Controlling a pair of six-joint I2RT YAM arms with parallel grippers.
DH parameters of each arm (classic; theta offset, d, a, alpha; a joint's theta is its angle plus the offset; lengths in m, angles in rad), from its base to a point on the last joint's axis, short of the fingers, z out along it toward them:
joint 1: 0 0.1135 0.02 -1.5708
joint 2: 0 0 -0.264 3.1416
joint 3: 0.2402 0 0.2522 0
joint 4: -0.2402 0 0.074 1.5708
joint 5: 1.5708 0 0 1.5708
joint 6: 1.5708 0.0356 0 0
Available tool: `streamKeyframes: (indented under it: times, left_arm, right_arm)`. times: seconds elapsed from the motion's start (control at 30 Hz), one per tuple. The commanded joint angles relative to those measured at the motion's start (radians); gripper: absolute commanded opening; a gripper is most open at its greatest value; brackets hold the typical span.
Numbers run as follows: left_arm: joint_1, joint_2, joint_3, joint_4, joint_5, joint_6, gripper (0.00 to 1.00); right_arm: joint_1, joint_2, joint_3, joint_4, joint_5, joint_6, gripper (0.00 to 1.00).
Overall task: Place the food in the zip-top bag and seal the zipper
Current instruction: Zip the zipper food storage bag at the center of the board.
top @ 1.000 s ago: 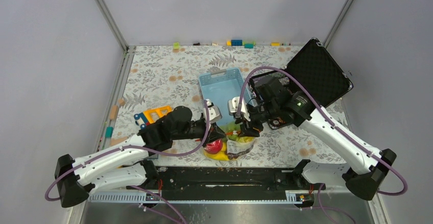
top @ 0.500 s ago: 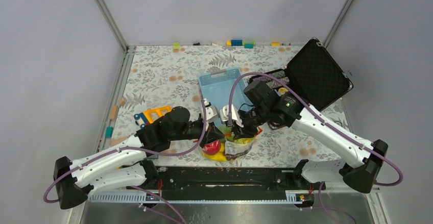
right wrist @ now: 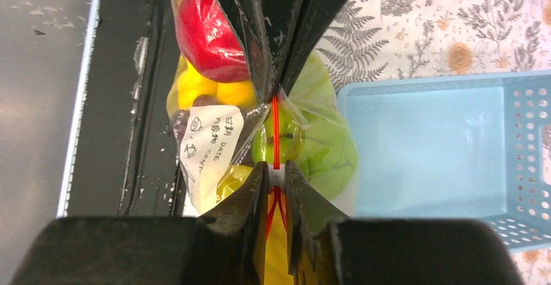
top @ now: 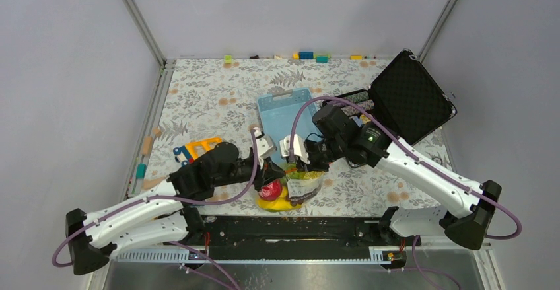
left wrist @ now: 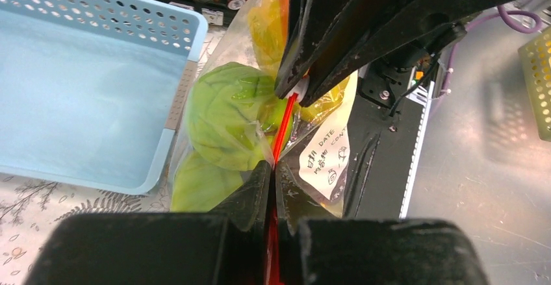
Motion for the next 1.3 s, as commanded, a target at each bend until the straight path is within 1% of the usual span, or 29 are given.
streamKeyframes:
  times: [0.0,0.07,0.17,0.27,0.4,0.63,0.93,1.0,1.1,1.13,1.17,1.2,1.23,1.27]
  left_arm:
    - [0.0,-0.08,-0.011,0.009,-0.114,-0.041,0.0]
    - [0.0,-0.104,-0.027,-0.011,-0.131,-0.062,0.0]
    - [0.0,-0.13,-0.055,0.012,-0.125,-0.081,0.0]
    - [0.0,-0.135,-0.061,-0.004,-0.171,-0.08,0.0]
    - [0.0,-0.134,-0.063,-0.005,-0.181,-0.079,0.0]
    - [0.0,-0.138,-0.081,-0.009,-0.221,-0.077,0.0]
    - [0.0,-0.137,-0.092,-0.014,-0.227,-0.08,0.0]
    - [0.0,-0.129,-0.084,-0.011,-0.221,-0.073,0.0]
    - [0.0,-0.098,-0.037,-0.008,-0.154,-0.049,0.0]
    - [0.0,-0.083,-0.02,-0.003,-0.133,-0.038,0.03]
    - [0.0,-0.07,-0.003,0.004,-0.112,-0.029,0.15]
    - [0.0,-0.055,0.017,0.013,-0.092,-0.022,0.3]
    - [0.0,-0.04,0.03,0.025,-0.066,-0.015,0.52]
    - [0.0,-0.029,0.043,0.035,-0.047,-0.007,0.68]
  right_arm:
    - [-0.017,-0.036,-0.011,-0.061,0.173,0.009,0.04]
    - [-0.048,-0.034,0.005,-0.092,0.167,0.009,0.04]
    - [-0.096,-0.027,0.025,-0.114,0.161,-0.011,0.04]
    - [-0.125,-0.013,0.053,-0.158,0.187,-0.036,0.03]
    - [-0.161,-0.009,0.069,-0.213,0.223,-0.054,0.01]
    - [-0.221,-0.042,0.042,-0.223,0.242,-0.083,0.02]
    - [-0.28,0.0,0.044,-0.227,0.318,-0.06,0.01]
    - [-0.281,0.008,0.065,-0.225,0.257,-0.055,0.0]
    - [-0.281,0.034,0.129,-0.226,0.013,-0.068,0.0]
    - [-0.28,0.04,0.147,-0.221,-0.074,-0.068,0.0]
    - [-0.28,0.044,0.16,-0.206,-0.148,-0.062,0.0]
    - [-0.278,0.045,0.164,-0.181,-0.219,-0.049,0.0]
    - [-0.279,0.04,0.163,-0.145,-0.274,-0.036,0.0]
    - [-0.278,0.033,0.155,-0.123,-0.323,-0.029,0.0]
